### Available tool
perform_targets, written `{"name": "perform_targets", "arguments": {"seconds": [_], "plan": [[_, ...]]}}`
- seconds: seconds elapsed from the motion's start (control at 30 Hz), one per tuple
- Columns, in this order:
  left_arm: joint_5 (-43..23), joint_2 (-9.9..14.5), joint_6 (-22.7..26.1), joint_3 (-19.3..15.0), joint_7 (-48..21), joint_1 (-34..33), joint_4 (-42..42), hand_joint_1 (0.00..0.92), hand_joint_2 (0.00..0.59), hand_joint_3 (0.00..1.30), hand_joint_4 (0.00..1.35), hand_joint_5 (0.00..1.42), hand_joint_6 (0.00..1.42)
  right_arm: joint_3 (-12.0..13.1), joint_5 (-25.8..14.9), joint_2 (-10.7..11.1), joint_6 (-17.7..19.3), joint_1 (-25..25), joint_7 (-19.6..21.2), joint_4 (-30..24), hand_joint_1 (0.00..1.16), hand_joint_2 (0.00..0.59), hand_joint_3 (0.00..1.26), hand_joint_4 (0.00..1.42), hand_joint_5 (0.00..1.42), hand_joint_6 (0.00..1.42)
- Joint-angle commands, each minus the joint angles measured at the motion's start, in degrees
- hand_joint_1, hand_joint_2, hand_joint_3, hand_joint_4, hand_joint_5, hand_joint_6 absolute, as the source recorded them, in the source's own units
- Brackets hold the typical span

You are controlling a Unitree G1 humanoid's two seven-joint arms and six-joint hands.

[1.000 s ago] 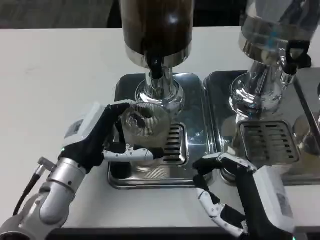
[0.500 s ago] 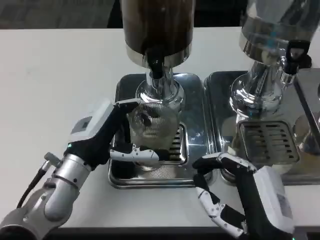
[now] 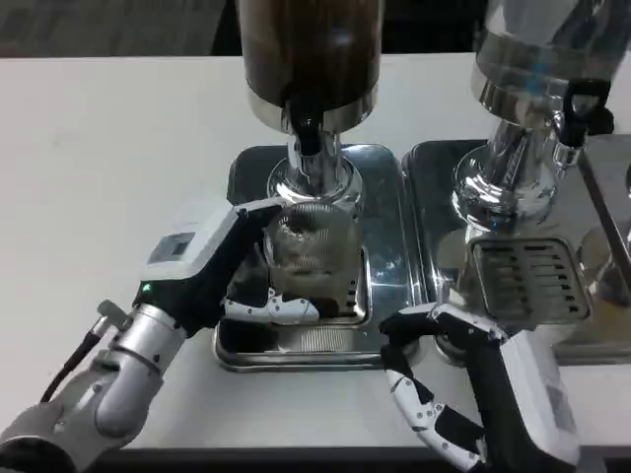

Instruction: Grasp the cup under the faucet to collect the drink, then remove the cup.

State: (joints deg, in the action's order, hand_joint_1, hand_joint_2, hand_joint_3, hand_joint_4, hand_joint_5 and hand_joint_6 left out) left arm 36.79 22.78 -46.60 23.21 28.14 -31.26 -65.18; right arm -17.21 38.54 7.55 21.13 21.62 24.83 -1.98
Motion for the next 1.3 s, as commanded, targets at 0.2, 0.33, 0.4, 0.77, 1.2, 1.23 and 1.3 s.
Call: {"name": "perform_targets", "arguments": {"seconds": [0.2, 0.33, 0.4, 0.77, 1.2, 1.23, 1.3], "plan": [[1.20, 1.08, 2.22, 1.75, -0.60, -0.09, -0.68, 0.337, 0.113, 0.30, 0.29, 0.43, 0.38, 0.15, -0.89, 0.10, 0.33, 0.30, -0.06, -0.58, 0.59, 0.418, 0.59, 0.57, 0.41, 0.29], [1.15, 1.23, 2.99, 2.06, -0.27, -0.12, -0.39, 0.322, 0.114, 0.25, 0.23, 0.35, 0.33, 0.07, -1.05, 0.19, 0.36, 0.34, -0.20, -0.57, 0.59, 0.418, 0.59, 0.57, 0.42, 0.29], [1.27, 1.35, 3.55, 2.19, 0.25, 0.00, -0.10, 0.307, 0.107, 0.22, 0.18, 0.29, 0.27, -0.06, -1.22, 0.11, 0.43, 0.46, -0.22, -0.46, 0.59, 0.418, 0.59, 0.57, 0.43, 0.29], [2.04, 1.35, 6.29, 1.95, 2.48, 0.19, 1.87, 0.257, 0.086, 0.16, 0.09, 0.22, 0.18, -0.56, -1.69, 0.01, 0.36, 0.37, -0.70, -0.29, 0.58, 0.412, 0.60, 0.58, 0.46, 0.29], [1.28, 2.51, 4.51, 0.35, 3.77, 1.61, 5.53, 0.099, 0.034, 0.02, 0.04, 0.21, 0.16, -0.71, -2.12, 0.02, 0.12, 0.16, -1.14, -0.40, 0.56, 0.420, 0.60, 0.58, 0.46, 0.30], [1.23, 2.71, 4.26, 0.12, 3.83, 1.94, 5.97, 0.099, 0.034, 0.02, 0.04, 0.21, 0.16, -0.73, -2.17, 0.01, 0.14, 0.12, -1.16, -0.32, 0.56, 0.420, 0.60, 0.58, 0.46, 0.30], [0.84, 3.53, 3.55, -0.71, 3.62, 3.01, 7.47, 0.097, 0.033, 0.02, 0.04, 0.21, 0.16, -0.76, -2.42, 0.01, 0.28, -0.28, -1.31, 0.07, 0.56, 0.420, 0.60, 0.58, 0.46, 0.30]]}}
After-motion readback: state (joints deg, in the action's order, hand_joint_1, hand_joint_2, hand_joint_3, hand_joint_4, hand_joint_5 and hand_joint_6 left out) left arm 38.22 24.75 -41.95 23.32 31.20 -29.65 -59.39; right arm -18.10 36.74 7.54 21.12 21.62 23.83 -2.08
